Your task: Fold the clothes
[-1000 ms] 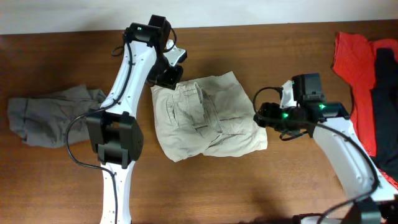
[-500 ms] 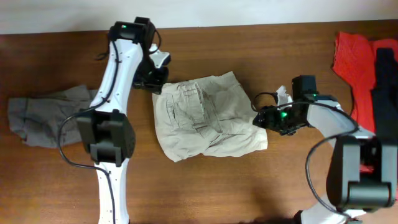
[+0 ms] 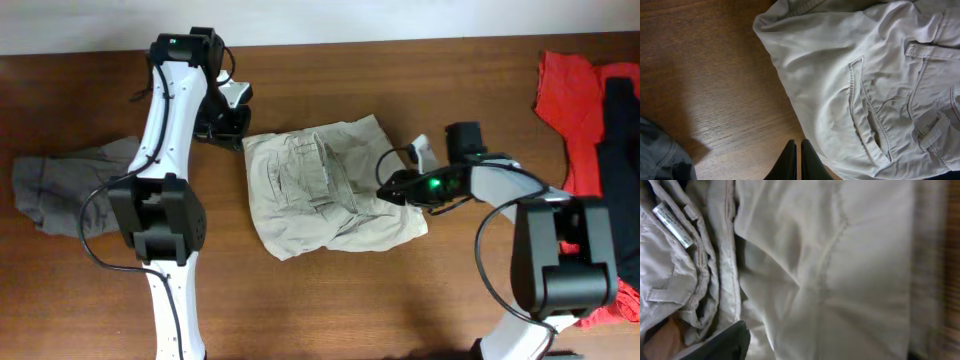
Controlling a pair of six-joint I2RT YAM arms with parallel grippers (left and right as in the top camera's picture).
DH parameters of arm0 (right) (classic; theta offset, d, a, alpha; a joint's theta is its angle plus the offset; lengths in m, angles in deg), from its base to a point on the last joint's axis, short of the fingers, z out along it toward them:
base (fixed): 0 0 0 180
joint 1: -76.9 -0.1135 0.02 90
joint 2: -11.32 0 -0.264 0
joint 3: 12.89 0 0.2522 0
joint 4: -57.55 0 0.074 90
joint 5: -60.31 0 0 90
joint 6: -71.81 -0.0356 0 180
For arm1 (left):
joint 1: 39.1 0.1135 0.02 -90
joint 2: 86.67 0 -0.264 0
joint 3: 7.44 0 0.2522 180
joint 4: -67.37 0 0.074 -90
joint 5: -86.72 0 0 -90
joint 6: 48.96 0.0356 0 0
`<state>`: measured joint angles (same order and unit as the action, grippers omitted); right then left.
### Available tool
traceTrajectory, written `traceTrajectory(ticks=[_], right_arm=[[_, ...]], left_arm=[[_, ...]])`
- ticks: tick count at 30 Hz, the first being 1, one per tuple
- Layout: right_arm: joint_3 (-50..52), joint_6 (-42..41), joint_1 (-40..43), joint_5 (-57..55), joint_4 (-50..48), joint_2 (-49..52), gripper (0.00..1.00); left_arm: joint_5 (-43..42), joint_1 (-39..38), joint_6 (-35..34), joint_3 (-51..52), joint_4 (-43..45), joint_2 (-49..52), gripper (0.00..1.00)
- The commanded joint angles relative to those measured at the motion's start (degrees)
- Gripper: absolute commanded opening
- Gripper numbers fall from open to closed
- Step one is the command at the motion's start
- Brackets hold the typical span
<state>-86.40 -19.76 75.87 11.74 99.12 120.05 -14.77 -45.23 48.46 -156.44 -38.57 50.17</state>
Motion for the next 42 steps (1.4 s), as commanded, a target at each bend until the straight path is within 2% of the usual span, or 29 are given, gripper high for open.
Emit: traceTrajectory(ticks=[1, 2, 5, 9, 13, 18, 23, 29, 35, 37, 38, 40, 42], right_arm=[[0.04, -0.83, -1.99, 1.6, -1.88, 2.01, 0.53], [0.04, -0.83, -2.01, 1.62, -2.43, 2.01, 0.46], [-0.61, -0.81, -1.38, 1.62, -2.93, 1.57, 0.17], [-2.58, -0.59, 1.97, 0.37, 2.29, -1.6, 0.05], [-5.27, -0.57, 5.55, -6.19, 11.58, -8.28, 0.04], [-8.83, -0.39, 5.55, -16.11, 20.48, -16.37, 0.04], [-10.78, -1.07, 2.73, -19.43, 22.97, -21.99, 0.05], [-10.67, -5.2, 1.01, -24.72, 24.15, -20.41, 0.06], [-10.43, -6.47, 3.63, -32.22, 25.55, -18.53, 0.06], [-9.62, -6.47, 5.84, -33.29, 24.9, -17.51, 0.12], [-9.2, -6.47, 7.1, -33.22, 24.33, -16.79, 0.22], [-8.28, -6.47, 9.4, -32.5, 22.38, -14.8, 0.68], [-7.96, -6.4, 11.52, -29.99, 20.57, -12.37, 0.75]], left_arm=[[0.37, -0.09, -0.68, -0.76, -0.04, 0.46, 0.05], [0.39, -0.09, -0.66, -0.76, -0.04, 0.46, 0.06], [0.39, -0.09, -0.48, -0.76, -0.02, 0.46, 0.05], [0.33, -0.11, -0.48, -0.76, -0.15, 0.46, 0.06], [-1.75, -0.22, -0.07, -0.76, 0.0, 0.46, 0.06], [-1.79, -0.46, -0.09, -0.76, 0.74, 0.46, 0.06], [-1.81, -0.68, -0.09, -0.76, 1.11, 0.46, 0.06], [-1.79, -1.01, -0.07, -0.76, 0.76, 0.46, 0.06], [-1.81, -1.01, -0.09, -0.76, 0.81, 0.46, 0.06], [-1.81, -1.01, -0.09, -0.76, 0.87, 0.46, 0.06], [-1.81, -1.01, -0.09, -0.76, 0.98, 0.46, 0.06], [-1.84, -1.01, -0.09, -0.76, 1.11, 0.46, 0.06], [-1.84, -1.01, -0.09, -0.76, 1.29, 0.46, 0.06]])
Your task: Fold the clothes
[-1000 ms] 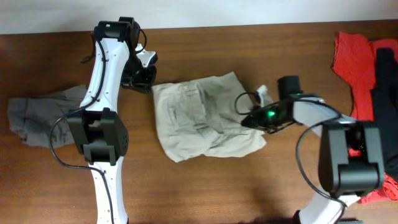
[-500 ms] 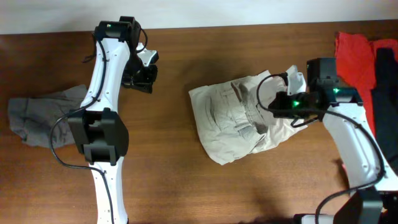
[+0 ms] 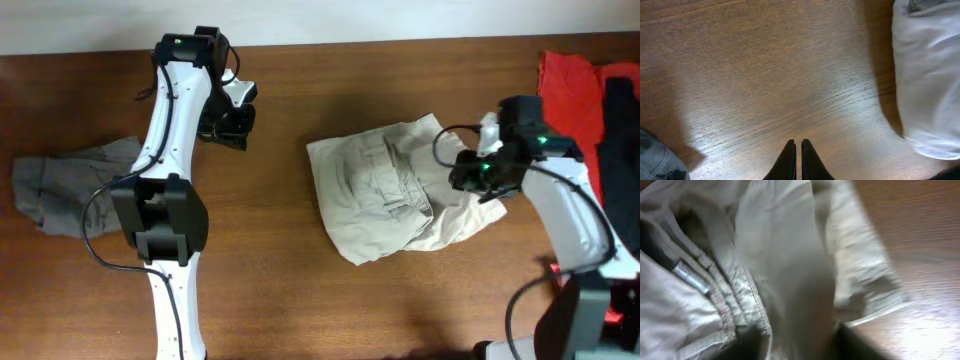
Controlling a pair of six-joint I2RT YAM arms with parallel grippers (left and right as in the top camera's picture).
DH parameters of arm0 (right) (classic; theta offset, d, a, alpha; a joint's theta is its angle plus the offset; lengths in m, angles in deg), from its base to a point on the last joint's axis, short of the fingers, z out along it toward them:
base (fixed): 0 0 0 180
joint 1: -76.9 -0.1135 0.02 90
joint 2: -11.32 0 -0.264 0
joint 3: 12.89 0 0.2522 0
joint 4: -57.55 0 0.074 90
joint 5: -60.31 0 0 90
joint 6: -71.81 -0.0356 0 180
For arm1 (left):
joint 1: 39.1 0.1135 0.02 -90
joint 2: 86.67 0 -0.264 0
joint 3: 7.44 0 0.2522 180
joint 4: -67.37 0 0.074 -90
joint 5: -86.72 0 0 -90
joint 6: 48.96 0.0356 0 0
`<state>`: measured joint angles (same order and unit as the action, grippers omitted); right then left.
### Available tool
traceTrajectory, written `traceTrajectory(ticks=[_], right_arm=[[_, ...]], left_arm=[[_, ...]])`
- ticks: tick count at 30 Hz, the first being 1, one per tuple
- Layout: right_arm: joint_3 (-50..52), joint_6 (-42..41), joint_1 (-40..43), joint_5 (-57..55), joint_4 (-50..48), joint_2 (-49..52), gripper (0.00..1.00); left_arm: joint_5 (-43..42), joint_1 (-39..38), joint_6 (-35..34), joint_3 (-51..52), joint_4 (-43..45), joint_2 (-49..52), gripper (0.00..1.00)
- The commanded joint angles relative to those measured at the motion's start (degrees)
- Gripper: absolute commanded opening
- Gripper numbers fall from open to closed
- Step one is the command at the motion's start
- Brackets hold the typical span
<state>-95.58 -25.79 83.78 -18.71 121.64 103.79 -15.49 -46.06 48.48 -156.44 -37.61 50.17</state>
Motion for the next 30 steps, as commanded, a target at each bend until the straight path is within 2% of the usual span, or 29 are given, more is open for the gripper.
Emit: traceTrajectory(ticks=[1, 5, 7, 12, 17, 20, 25, 28, 30], right_arm=[[1.22, 0.07, 4.52, 2.08, -2.8, 5.18, 0.79], [1.22, 6.93, 7.56, 11.37, -7.19, 11.34, 0.9], [1.22, 8.74, 8.37, 11.93, -9.66, 14.01, 0.96], [1.2, 10.75, 10.12, 12.41, -14.21, 17.68, 1.0], [1.2, 12.13, 11.52, 15.78, -18.29, 20.22, 0.99], [1.2, 13.25, 11.17, 22.01, -19.32, 22.77, 0.88], [1.2, 13.4, 8.2, 23.1, -19.34, 27.71, 0.79], [1.2, 13.4, 6.93, 23.47, -19.3, 28.72, 0.65], [1.2, 13.4, 6.69, 24.06, -19.12, 28.44, 0.52]], left_arm=[[-1.09, -0.17, -0.11, -0.76, 0.46, 0.46, 0.06], [-1.11, -0.17, -0.11, -0.76, 0.96, 0.46, 0.06], [-1.11, -0.17, -0.11, -0.76, 1.27, 0.46, 0.06], [-1.11, -0.42, -0.11, -0.76, 1.4, 0.46, 0.06], [-2.14, -1.42, -0.11, -0.76, 2.03, 0.46, 0.06], [-2.12, -2.4, -0.11, -0.76, 2.69, 0.46, 0.07], [-1.46, -3.91, 0.37, -0.76, 3.3, 0.46, 0.07], [-1.29, -4.09, 0.35, -0.76, 3.13, 0.46, 0.07], [-1.29, -4.07, 0.35, -0.76, 2.91, 0.46, 0.07]])
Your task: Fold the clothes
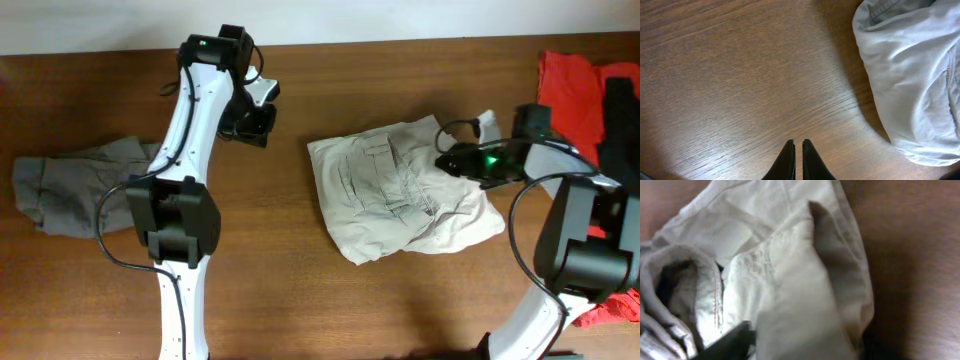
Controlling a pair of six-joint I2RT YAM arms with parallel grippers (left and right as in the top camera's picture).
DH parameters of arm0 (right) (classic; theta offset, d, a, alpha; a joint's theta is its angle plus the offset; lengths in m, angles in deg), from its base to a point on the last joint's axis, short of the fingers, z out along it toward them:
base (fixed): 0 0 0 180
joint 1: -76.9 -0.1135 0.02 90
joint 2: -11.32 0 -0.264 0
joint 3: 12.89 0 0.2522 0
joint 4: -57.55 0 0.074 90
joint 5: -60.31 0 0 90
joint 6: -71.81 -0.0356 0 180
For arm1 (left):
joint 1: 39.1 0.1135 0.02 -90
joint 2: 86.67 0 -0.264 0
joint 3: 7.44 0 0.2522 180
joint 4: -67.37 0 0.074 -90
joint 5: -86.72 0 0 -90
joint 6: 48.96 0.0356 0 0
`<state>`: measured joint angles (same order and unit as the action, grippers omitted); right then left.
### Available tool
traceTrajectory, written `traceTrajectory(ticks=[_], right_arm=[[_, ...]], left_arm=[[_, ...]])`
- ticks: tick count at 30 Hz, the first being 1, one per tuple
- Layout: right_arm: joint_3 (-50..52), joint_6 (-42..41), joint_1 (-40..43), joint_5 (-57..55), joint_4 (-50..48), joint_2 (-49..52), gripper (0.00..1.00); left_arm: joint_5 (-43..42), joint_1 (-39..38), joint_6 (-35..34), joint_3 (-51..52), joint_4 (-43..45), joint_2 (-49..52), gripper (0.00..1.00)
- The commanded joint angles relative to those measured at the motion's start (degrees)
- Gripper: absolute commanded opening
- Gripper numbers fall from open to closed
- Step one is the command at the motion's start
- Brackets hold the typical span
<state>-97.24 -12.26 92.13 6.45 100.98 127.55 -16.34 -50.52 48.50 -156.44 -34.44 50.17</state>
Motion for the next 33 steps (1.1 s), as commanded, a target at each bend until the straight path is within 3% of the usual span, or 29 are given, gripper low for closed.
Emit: traceTrajectory(ticks=[1, 4, 8, 13, 19, 23, 30, 33], right_arm=[[2.84, -0.15, -1.66, -0.52, 1.6, 4.48, 0.48], [2.29, -0.15, -1.55, 0.74, 3.96, 2.38, 0.24], [0.37, -0.17, -1.55, 0.24, 8.68, -1.62, 0.04], [-2.29, -3.89, -2.51, -9.29, 15.19, -10.05, 0.04], [-8.63, -9.53, -10.75, -25.81, 26.91, -19.98, 0.04], [-13.49, -14.51, -19.26, -34.4, 33.62, -20.7, 0.04], [-14.6, -25.22, -32.87, -45.97, 36.11, -20.04, 0.04], [-14.6, -28.48, -37.29, -48.65, 36.13, -18.43, 0.04]], left_arm=[[-0.44, 0.39, 0.33, -0.76, -0.35, 0.46, 0.07], [-0.42, 0.39, 0.33, -0.76, -0.94, 0.46, 0.06], [-0.37, 0.44, 0.37, -0.76, -1.66, 0.46, 0.06], [1.07, 0.44, 0.28, -0.76, -2.75, 0.46, 0.06], [-0.02, 0.76, -0.57, -0.81, -4.44, 0.15, 0.03], [-1.42, 1.7, -0.57, -0.81, -4.5, -1.75, 0.02], [-2.4, 4.22, -0.57, -0.96, -3.87, -8.31, 0.03], [-2.8, 5.18, -0.57, -0.96, -4.13, -10.71, 0.09]])
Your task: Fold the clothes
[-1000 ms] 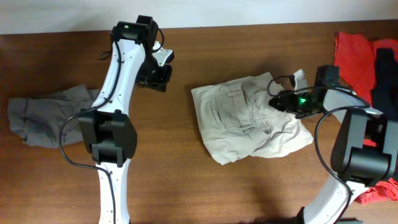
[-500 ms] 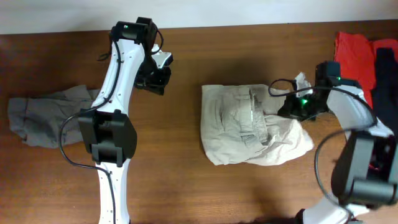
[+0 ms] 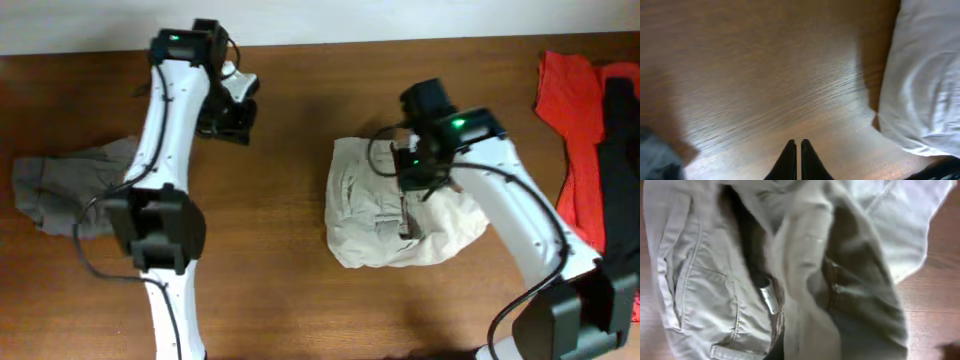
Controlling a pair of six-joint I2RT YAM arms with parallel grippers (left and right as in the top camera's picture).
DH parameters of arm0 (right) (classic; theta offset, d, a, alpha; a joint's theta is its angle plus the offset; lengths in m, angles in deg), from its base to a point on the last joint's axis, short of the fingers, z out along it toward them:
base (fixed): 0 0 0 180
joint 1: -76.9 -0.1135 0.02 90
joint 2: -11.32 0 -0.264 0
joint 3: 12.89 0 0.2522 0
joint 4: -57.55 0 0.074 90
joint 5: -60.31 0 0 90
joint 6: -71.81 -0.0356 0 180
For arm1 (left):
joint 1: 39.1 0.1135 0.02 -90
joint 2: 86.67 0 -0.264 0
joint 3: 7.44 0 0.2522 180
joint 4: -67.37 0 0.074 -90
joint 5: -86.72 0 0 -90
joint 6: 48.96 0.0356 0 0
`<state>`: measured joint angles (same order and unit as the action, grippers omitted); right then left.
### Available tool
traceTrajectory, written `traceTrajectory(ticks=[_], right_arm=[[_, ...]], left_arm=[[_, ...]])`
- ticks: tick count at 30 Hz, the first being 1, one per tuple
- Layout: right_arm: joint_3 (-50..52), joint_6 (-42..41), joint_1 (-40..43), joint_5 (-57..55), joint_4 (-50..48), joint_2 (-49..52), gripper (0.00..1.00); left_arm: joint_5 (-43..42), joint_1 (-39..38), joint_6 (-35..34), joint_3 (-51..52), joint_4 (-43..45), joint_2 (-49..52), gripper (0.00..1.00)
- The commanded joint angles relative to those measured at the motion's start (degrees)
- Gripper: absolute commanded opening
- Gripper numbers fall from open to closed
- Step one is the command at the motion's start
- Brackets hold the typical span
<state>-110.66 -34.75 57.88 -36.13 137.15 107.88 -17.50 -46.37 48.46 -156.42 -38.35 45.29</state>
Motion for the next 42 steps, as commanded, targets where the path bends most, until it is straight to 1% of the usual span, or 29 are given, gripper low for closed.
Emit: traceTrajectory(ticks=[1, 5, 7, 10, 12, 16, 17, 20, 21, 22, 24, 25, 26, 27, 30, 31, 32, 35, 37, 38, 39, 40, 41, 42], right_arm=[[-1.18, -7.1, -4.07, -7.08, 0.02, 1.75, 0.04], [-1.18, -9.92, -6.1, -8.07, -0.24, 4.61, 0.04], [-1.18, -9.94, -5.92, -9.81, 0.24, 5.46, 0.04], [-1.2, -12.46, -4.44, -12.35, 0.87, 5.38, 0.04], [-1.2, -12.61, -2.4, -12.22, 0.87, 5.27, 0.04], [-1.16, -14.4, 4.26, -10.23, 2.6, 5.31, 0.05], [-1.16, -14.4, 6.03, -9.27, 2.97, 5.31, 0.09], [-1.16, -14.36, 11.91, -6.45, 3.8, 5.31, 0.13], [-1.16, -14.01, 13.57, -5.68, 3.98, 5.31, 0.22], [-1.16, -13.2, 15.04, -4.63, 4.04, 5.31, 0.35], [-1.16, -9.4, 17.68, -1.14, 4.09, 5.31, 0.7], [-1.16, -7.91, 18.73, 0.02, 4.31, 5.31, 0.8], [-1.14, -7.67, 19.61, 0.04, 4.72, 5.31, 0.87], [-1.14, -7.67, 20.26, 0.02, 4.98, 5.31, 0.88], [-1.14, -7.65, 21.75, 0.59, 5.31, 5.31, 0.89], [-1.14, -7.15, 21.81, 2.05, 5.33, 5.31, 0.87], [-1.14, -5.73, 21.79, 3.69, 5.33, 5.31, 0.86], [-1.09, 0.09, 21.27, 11.67, 5.31, 5.31, 0.83], [-1.07, 3.74, 20.68, 17.81, 5.31, 5.31, 0.72], [-1.03, 6.1, 20.15, 21.7, 5.16, 5.31, 0.67], [-0.9, 7.72, 19.58, 24.74, 4.87, 5.31, 0.61], [-0.74, 8.7, 18.86, 27.12, 4.52, 5.31, 0.53], [-0.59, 8.83, 18.08, 28.35, 3.91, 5.31, 0.46], [-0.35, 8.83, 17.27, 28.74, 3.1, 5.31, 0.41]], left_arm=[[-1.97, 1.05, -0.5, -0.98, -0.42, -6.23, 0.09], [-5.22, 1.05, -0.5, -0.96, -0.76, -6.54, 0.08], [-8.72, 1.05, -0.46, -0.81, -0.46, -6.54, 0.08], [-14.62, 0.2, 1.7, -0.46, -0.44, -6.51, 0.08], [-15.37, -1.14, 1.68, -0.04, -0.2, -6.51, 0.05], [-17.07, -5.44, 2.56, 0.92, 1.36, -6.51, 0.03], [-17.0, -6.8, 2.56, 1.27, 2.14, -6.51, 0.03], [-16.85, -10.99, 2.56, 3.21, 5.27, -6.4, 0.03], [-16.83, -12.59, 2.56, 4.33, 6.6, -6.4, 0.03], [-16.81, -14.12, 2.54, 5.57, 7.98, -6.4, 0.03], [-16.44, -16.96, 2.45, 8.5, 11.08, -6.4, 0.03], [-16.22, -18.27, 2.25, 9.86, 12.57, -6.4, 0.03], [-16.2, -19.56, 1.84, 11.5, 14.36, -6.4, 0.03], [-16.17, -20.57, 1.14, 13.05, 16.11, -6.4, 0.03], [-15.85, -23.41, -0.33, 17.55, 20.98, -6.4, 0.04], [-15.3, -24.02, -0.57, 18.71, 22.23, -6.4, 0.04], [-13.77, -24.72, -1.33, 20.0, 23.67, -6.4, 0.04], [-5.46, -25.64, -5.44, 22.58, 25.64, -6.4, 0.02], [-0.63, -25.42, -8.17, 23.08, 25.77, -6.4, 0.01], [0.52, -25.07, -8.33, 23.08, 25.77, -6.4, 0.01], [0.83, -24.48, -8.33, 23.08, 25.92, -6.4, 0.01], [0.74, -23.76, -8.41, 23.08, 26.05, -6.4, 0.02], [0.83, -22.97, -9.2, 23.08, 26.05, -6.4, 0.05], [0.74, -22.21, -9.57, 23.12, 26.05, -6.4, 0.05]])
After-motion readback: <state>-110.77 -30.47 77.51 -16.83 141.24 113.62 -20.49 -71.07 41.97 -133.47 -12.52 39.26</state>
